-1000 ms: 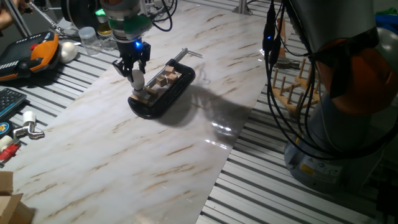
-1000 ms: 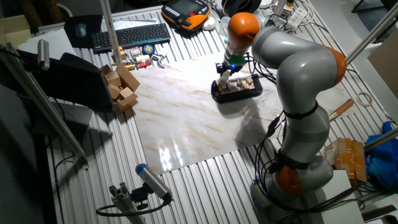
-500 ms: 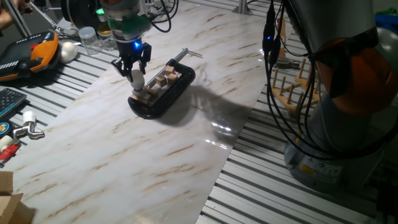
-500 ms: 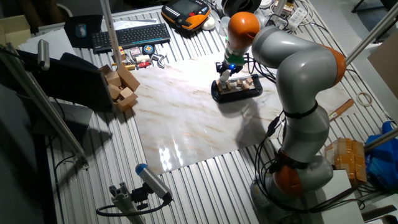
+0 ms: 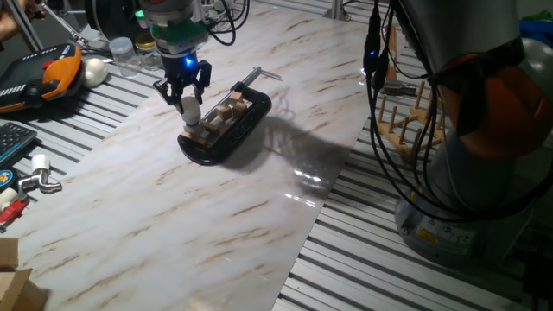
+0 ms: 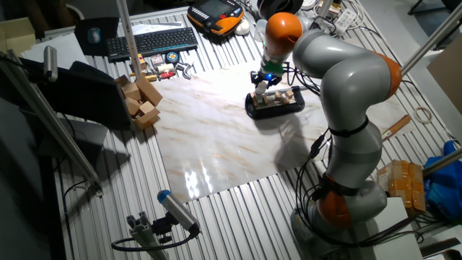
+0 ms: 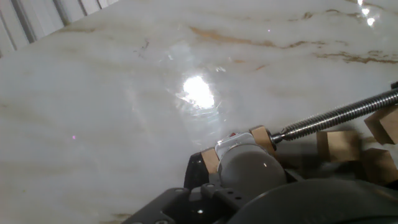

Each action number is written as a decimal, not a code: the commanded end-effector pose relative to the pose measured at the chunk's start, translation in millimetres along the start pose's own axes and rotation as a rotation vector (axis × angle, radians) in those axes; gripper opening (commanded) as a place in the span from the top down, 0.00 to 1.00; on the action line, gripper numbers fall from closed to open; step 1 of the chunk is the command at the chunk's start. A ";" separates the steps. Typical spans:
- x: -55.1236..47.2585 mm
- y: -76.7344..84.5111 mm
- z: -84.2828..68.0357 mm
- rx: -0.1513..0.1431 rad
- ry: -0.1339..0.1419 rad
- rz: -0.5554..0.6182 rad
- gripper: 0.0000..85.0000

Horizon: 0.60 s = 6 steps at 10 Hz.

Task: Install the light bulb by rotating it

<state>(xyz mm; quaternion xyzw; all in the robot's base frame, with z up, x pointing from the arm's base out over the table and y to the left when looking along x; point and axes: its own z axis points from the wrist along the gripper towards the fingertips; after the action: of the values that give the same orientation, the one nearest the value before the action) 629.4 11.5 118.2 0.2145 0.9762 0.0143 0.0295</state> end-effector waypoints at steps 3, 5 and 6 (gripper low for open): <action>0.1 0.1 0.0 -0.001 -0.004 0.043 0.80; 0.0 0.1 -0.5 0.003 -0.008 0.056 0.80; 0.0 0.1 -0.7 0.004 -0.008 0.064 0.60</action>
<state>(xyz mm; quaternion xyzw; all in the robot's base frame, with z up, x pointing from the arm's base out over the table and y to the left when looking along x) 629.1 11.8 118.3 0.2459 0.9687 0.0123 0.0322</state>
